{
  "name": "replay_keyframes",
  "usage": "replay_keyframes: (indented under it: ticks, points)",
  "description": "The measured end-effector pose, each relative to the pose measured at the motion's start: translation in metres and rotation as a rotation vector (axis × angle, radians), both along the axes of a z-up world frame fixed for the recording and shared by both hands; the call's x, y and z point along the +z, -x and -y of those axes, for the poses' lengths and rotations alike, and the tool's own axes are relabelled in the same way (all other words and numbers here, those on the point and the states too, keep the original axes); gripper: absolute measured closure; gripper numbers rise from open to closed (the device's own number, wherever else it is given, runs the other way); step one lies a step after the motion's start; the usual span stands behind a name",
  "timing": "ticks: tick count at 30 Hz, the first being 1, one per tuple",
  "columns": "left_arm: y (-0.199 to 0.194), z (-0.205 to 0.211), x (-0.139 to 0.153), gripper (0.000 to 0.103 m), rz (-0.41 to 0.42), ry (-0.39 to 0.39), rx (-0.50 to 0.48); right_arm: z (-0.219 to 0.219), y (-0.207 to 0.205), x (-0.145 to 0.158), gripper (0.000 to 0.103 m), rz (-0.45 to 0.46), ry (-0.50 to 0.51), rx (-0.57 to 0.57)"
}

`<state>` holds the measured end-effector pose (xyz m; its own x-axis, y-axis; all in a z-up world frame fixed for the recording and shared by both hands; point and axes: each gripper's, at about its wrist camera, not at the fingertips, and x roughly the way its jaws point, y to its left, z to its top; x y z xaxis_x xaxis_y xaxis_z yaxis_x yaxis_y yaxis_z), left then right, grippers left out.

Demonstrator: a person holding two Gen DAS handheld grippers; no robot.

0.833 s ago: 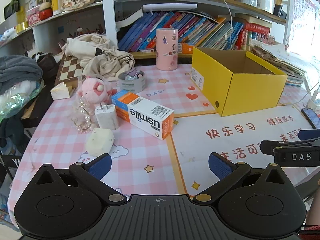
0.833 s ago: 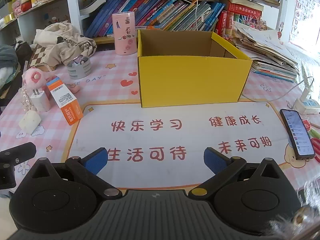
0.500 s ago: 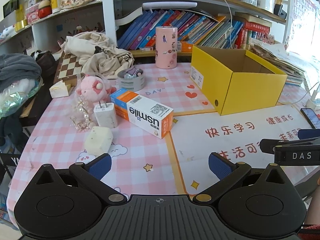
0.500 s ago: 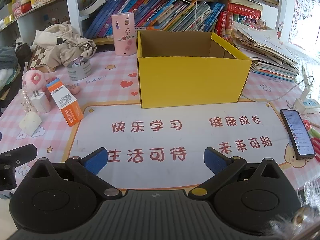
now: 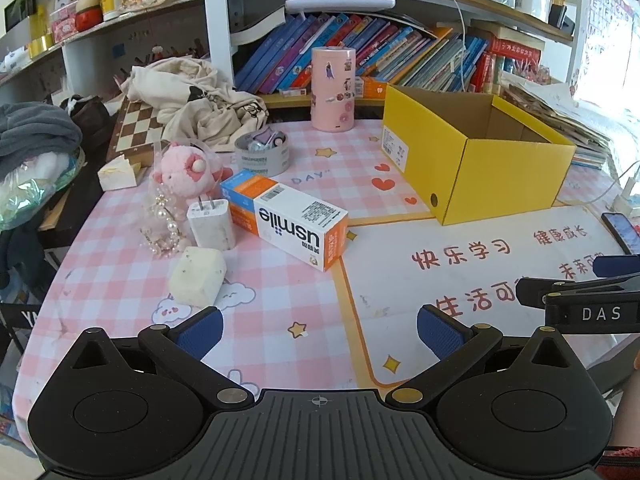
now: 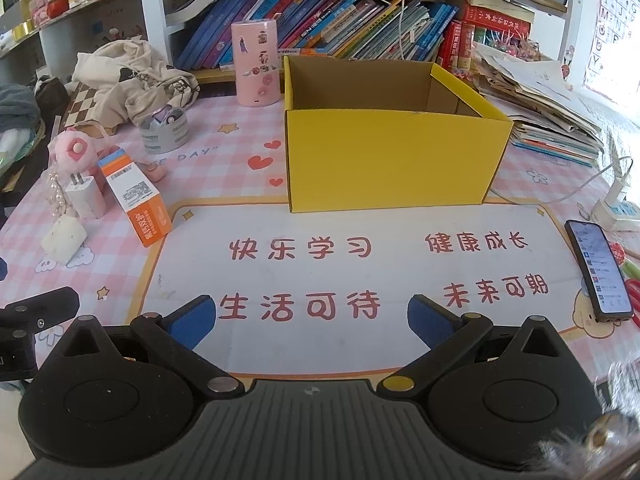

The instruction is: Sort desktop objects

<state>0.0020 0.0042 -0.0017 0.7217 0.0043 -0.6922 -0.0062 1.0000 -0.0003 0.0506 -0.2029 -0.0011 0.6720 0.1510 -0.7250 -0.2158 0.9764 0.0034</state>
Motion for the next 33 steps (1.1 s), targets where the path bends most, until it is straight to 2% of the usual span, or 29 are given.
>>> replay_keyframes:
  ticks: [8,23,33]
  points:
    - [-0.0010,-0.0046,0.0001,0.000,-0.003,0.031,-0.001,-0.0025,-0.0018,0.0006,0.000,0.003,0.003,0.008]
    - [-0.0042,-0.0059,-0.0007,0.000,-0.008,0.012,0.015,-0.0056,-0.0057,0.0017,0.000,0.004,0.008,0.016]
    - [-0.0052,-0.0092,0.0003,0.000,-0.001,0.041,0.009,-0.0076,-0.0077,0.0010,0.000,0.002,0.008,0.023]
